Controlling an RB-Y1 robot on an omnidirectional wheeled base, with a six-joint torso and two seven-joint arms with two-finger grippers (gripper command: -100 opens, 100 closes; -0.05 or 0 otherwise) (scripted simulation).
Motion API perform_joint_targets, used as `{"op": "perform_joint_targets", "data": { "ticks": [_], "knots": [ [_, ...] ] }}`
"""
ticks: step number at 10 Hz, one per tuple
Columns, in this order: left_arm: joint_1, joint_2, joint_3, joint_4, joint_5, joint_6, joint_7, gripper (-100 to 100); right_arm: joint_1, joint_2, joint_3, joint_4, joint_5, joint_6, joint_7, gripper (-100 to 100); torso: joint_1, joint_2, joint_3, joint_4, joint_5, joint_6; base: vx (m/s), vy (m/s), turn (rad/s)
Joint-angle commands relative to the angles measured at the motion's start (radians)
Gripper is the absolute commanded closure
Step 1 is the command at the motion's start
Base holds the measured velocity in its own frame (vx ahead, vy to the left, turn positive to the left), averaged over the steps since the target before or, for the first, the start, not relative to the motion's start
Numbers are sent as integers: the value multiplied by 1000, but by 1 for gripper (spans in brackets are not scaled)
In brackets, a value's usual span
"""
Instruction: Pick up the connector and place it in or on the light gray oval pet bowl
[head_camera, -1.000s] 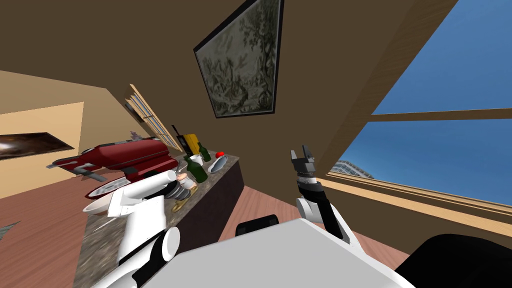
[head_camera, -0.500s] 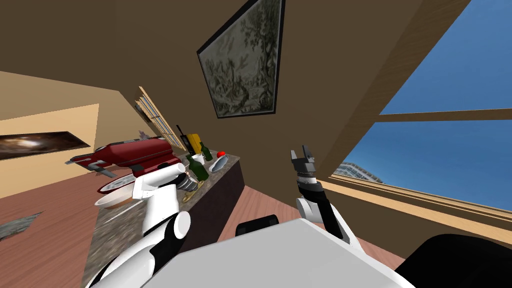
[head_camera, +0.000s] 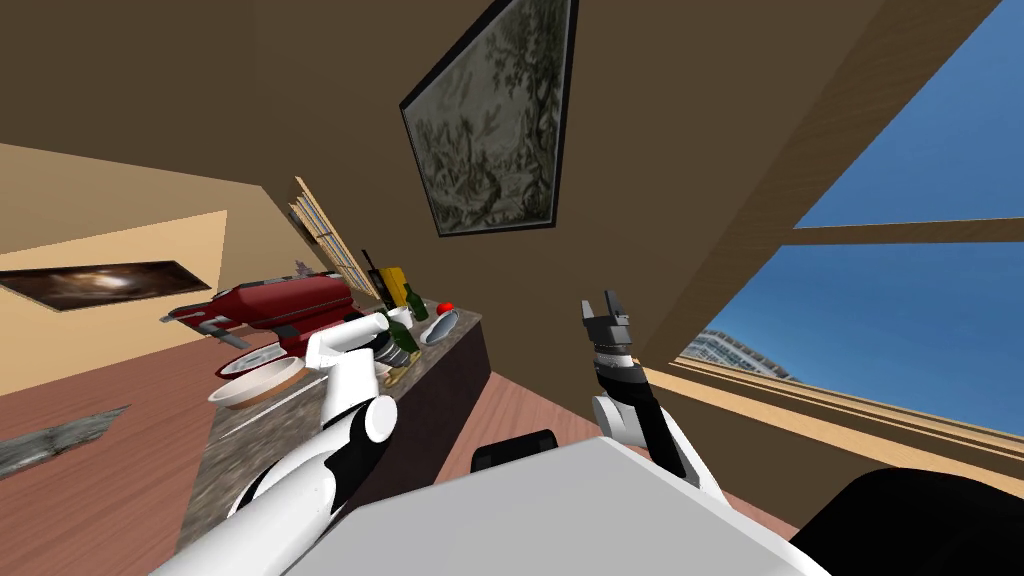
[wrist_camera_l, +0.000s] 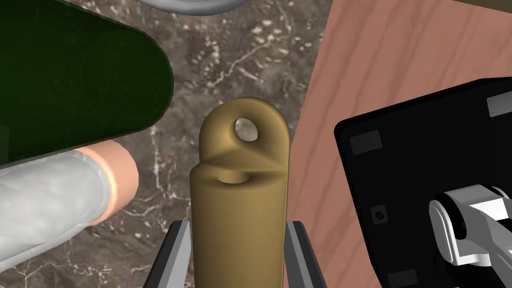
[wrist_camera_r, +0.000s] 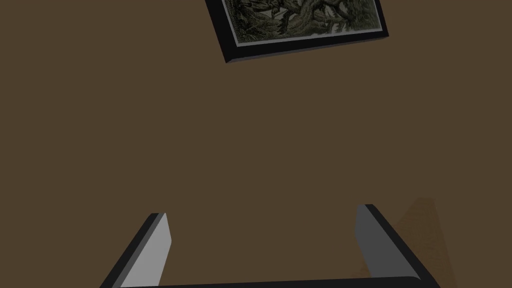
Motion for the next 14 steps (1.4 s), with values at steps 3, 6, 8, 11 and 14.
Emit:
{"op": "perform_joint_targets", "data": {
  "ticks": [3,6,8,11,14],
  "knots": [
    [-106,-32,-6,103,-56,-1,2,100,0,0,0,0,0,0,0,0,1,-1,0,0,0,0,57,-5,76],
    [-176,-45,-9,171,-81,-1,2,100,0,0,0,0,0,0,0,0,1,-2,-1,0,0,0,62,-3,71],
    [-226,-58,-11,224,-105,-2,3,100,0,0,0,0,0,0,0,0,0,-1,-1,0,0,0,69,-6,81],
    [-313,-82,-15,319,-150,-2,4,100,0,0,0,0,0,0,0,0,1,-1,-1,0,0,0,79,6,80],
    [-402,-103,-18,402,-191,-2,4,100,0,0,0,0,0,0,0,0,2,-5,-3,0,-1,0,136,29,98]
  ]
}}
